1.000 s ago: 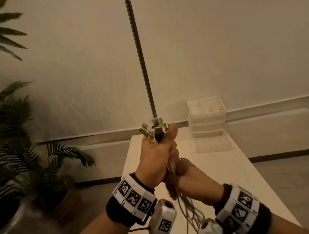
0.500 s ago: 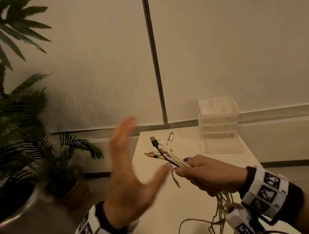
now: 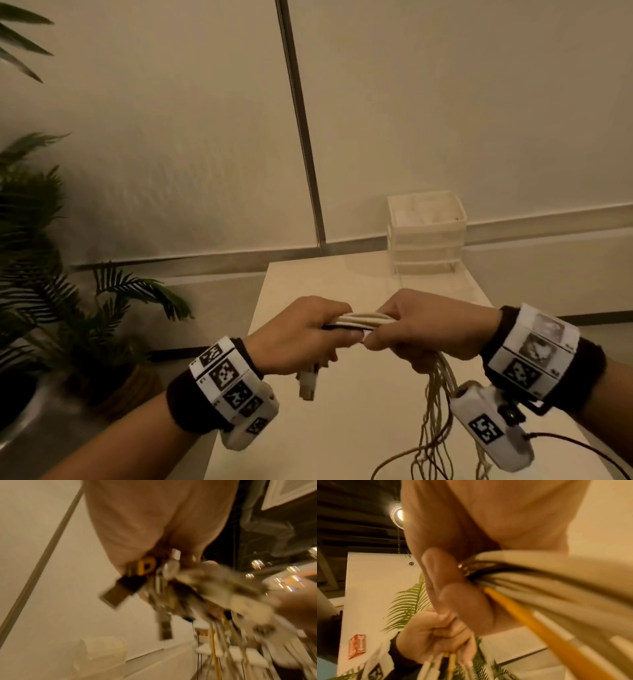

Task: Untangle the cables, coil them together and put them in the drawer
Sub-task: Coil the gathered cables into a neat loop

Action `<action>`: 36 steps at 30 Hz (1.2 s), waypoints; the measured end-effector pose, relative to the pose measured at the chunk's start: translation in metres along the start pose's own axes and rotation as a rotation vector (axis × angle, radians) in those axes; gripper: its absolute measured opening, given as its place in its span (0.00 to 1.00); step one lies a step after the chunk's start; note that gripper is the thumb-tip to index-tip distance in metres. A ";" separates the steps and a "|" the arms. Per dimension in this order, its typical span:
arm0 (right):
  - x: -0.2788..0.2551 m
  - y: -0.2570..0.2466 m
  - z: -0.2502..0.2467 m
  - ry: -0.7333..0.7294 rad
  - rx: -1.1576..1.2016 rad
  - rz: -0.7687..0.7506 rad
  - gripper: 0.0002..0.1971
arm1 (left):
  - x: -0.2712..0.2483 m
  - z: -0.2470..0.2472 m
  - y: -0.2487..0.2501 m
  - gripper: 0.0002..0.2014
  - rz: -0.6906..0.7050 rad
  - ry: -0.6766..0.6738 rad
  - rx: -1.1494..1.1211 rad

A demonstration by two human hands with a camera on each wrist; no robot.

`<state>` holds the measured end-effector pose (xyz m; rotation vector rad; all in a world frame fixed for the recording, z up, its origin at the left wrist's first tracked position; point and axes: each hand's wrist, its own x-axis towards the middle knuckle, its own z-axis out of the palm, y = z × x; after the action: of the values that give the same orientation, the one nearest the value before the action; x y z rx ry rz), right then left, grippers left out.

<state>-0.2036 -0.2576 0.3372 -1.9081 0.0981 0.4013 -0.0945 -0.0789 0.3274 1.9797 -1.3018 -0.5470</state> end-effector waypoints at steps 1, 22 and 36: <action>-0.002 0.003 -0.005 0.028 -0.002 -0.019 0.14 | 0.003 -0.004 -0.001 0.09 -0.030 0.044 -0.098; 0.006 0.053 0.021 0.438 0.556 -0.406 0.26 | 0.073 0.026 0.055 0.14 -0.002 0.658 -1.236; 0.032 0.041 0.032 0.736 0.283 -0.627 0.29 | 0.093 0.049 0.040 0.10 -0.123 1.079 -0.925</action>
<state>-0.1911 -0.2394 0.2807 -1.6115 0.0314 -0.7091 -0.1144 -0.1901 0.3266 1.1965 -0.1594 -0.0302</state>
